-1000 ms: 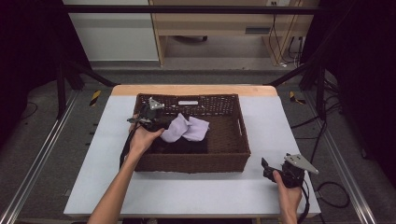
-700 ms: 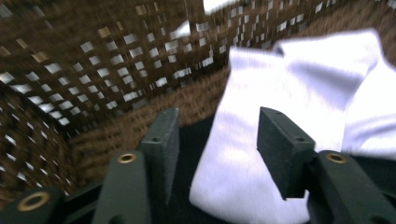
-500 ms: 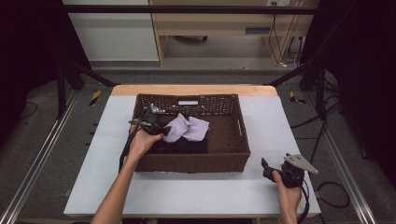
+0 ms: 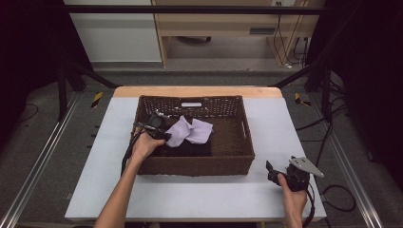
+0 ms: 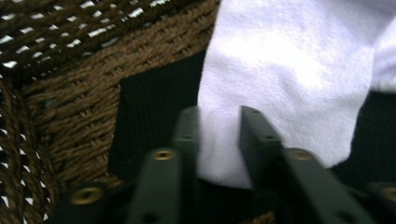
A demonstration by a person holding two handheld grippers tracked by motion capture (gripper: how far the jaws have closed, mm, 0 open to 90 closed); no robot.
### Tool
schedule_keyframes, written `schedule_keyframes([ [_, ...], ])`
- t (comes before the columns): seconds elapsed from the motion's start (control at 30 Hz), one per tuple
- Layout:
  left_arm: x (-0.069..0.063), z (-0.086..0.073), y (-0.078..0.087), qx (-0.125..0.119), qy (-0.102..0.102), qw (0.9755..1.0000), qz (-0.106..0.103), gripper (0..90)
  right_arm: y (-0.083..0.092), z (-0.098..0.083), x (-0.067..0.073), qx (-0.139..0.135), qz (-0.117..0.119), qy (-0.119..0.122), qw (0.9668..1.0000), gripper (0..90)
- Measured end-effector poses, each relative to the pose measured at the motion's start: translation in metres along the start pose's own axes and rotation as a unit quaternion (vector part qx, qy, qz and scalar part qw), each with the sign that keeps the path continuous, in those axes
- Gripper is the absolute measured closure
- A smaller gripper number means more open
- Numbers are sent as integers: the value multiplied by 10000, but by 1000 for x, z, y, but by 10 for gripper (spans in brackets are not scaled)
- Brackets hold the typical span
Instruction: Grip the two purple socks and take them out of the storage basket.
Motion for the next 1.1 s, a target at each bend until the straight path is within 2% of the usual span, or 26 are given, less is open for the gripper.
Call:
schedule_keyframes([
  [0.07, -1, 0, 1, 55, 25, 10000, -28, 806, 0, 0, 0, 1, 1, -2, 10000, 50],
  [0.13, 0, 0, 4, 101, 95, 9999, 46, 858, 0, 0, 0, -7, 5, 2, 10000, 50],
  [0.2, -1, 1, 6, 18, 172, 9998, 26, 875, 0, 0, 0, -7, 4, 1, 10000, 51],
  [0.23, -2, 2, 8, -45, 161, 9998, 47, 876, 0, 0, 0, -9, 5, 0, 10000, 51],
  [0.33, -6, 7, 17, -560, 105, 9984, 20, 879, 0, 0, 0, 2, -3, -17, 10000, 52],
  [0.37, -6, 7, 17, -560, 105, 9984, 20, 879, 0, 0, 0, 0, -3, -22, 10000, 52],
  [0.4, -7, 10, 23, -810, -84, 9967, 48, 879, 0, 0, 0, 2, -1, -22, 10000, 52],
  [0.47, -9, 14, 29, -1123, -131, 9936, 37, 880, 0, 0, -1, 0, -1, -32, 10000, 52],
  [0.53, -11, 16, 34, -1335, -193, 9909, 36, 880, 0, 0, -1, -12, 3, -32, 10000, 52],
  [0.67, -15, 22, 50, -1847, -407, 9819, 17, 881, 0, 0, -1, -20, 7, -78, 10000, 52],
  [0.73, -17, 23, 56, -2049, -463, 9777, 30, 881, 0, 0, -1, -9, 6, -76, 10000, 52],
  [0.77, -19, 24, 61, -2163, -459, 9752, -30, 881, 0, 0, -1, -10, 3, -75, 10000, 52],
  [0.83, -21, 25, 67, -2299, -515, 9719, 1, 881, 0, 0, -1, -9, 3, -78, 10000, 52],
  [0.87, -22, 25, 70, -2378, -502, 9700, -48, 881, 0, 0, -2, -6, 6, -79, 10000, 52],
  [0.9, -22, 25, 70, -2378, -502, 9700, -48, 881, 0, 0, -2, -6, 6, -79, 10000, 52],
  [0.97, -25, 26, 80, -2582, -527, 9646, -83, 881, 0, 0, -2, -13, 19, -76, 10000, 52],
  [1.1, -29, 28, 95, -2878, -529, 9562, -114, 881, 0, 0, -2, -3, 31, -78, 10000, 52],
])
Point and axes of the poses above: each handheld gripper's, and its own axes: y roughly backward along the jaws, z roughly out of its top, x roughly to its left, the point moved 4 cm from there along -y, roughly forward along the jaws, and after that the axes turned 6 degrees about -z, right-handed, at the moved point
